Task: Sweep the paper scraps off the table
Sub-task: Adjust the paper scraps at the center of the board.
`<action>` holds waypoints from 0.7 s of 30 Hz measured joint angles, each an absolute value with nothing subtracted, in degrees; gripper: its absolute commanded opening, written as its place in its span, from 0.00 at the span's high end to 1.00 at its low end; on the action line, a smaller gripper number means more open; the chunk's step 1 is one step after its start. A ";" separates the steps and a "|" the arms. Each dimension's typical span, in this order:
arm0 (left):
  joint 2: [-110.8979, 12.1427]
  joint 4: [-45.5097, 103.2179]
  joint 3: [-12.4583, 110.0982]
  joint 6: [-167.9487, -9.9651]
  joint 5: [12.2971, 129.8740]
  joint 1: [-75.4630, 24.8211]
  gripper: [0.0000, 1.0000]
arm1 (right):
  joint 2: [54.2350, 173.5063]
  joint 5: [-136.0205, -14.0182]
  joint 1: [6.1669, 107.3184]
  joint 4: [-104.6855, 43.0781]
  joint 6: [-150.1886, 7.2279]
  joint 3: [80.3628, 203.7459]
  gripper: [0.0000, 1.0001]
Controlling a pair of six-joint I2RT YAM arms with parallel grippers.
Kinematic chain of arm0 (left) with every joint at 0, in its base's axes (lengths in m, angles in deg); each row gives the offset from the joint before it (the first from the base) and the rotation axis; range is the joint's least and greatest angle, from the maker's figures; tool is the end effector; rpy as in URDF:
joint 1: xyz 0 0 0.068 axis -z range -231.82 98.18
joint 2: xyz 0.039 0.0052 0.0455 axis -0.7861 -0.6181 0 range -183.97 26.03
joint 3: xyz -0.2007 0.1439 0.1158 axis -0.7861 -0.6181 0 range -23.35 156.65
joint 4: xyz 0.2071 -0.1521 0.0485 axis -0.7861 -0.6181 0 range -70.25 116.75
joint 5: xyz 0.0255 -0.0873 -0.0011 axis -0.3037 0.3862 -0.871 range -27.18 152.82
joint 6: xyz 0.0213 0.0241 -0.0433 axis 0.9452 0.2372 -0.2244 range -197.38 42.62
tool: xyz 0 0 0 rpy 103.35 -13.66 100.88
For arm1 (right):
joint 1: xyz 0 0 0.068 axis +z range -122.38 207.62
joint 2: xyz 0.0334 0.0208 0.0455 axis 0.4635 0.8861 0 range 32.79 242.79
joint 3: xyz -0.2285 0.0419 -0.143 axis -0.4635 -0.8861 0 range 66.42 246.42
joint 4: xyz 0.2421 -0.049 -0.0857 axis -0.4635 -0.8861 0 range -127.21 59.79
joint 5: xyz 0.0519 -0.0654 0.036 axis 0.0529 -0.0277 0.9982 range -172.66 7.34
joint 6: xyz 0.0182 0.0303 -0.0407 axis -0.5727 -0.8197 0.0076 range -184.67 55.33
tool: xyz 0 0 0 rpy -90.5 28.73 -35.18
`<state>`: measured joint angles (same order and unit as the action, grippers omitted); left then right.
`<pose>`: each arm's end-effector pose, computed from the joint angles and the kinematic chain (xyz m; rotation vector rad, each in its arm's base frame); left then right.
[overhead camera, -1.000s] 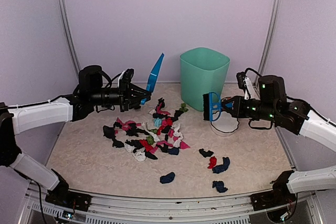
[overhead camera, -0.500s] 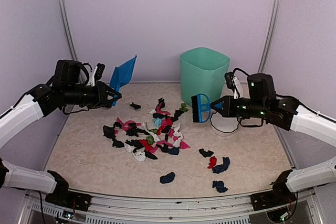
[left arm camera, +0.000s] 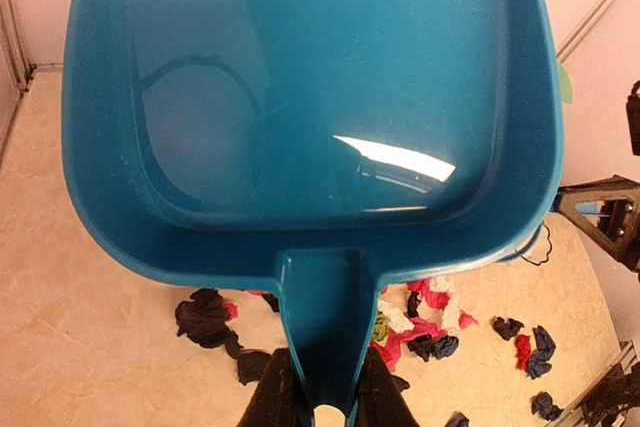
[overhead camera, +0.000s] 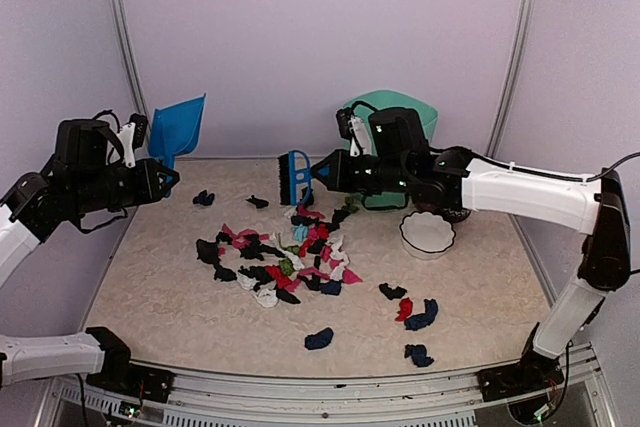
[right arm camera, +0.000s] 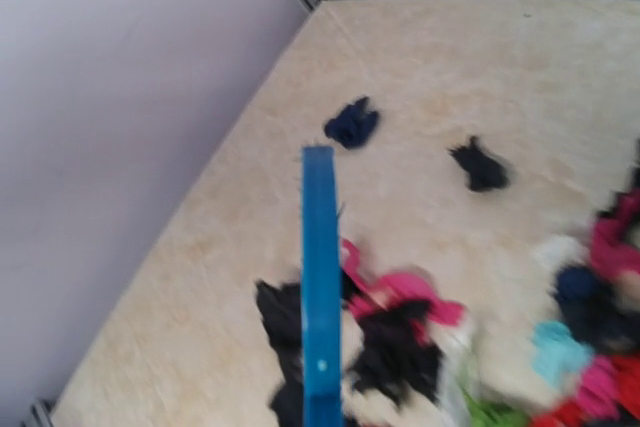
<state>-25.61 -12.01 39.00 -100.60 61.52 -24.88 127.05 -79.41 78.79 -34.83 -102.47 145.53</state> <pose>0.1630 -0.0820 0.3734 0.0538 2.1000 -0.5129 0.2459 0.3088 0.3336 -0.2826 2.0555 1.0643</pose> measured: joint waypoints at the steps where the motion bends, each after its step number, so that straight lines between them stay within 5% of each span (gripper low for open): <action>1: -24.62 -12.25 38.93 -100.32 60.54 -24.90 1.00 | 129.32 -79.55 79.08 -34.22 -103.39 147.50 1.00; 21: -11.18 -7.47 27.24 -99.66 55.75 -24.90 1.00 | 173.10 -76.68 80.85 -23.40 -125.66 189.55 1.00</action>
<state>-11.18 -7.47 27.24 -99.66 55.75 -24.90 173.10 -76.68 80.85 -23.40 -125.66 189.55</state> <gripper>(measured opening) 0.140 0.046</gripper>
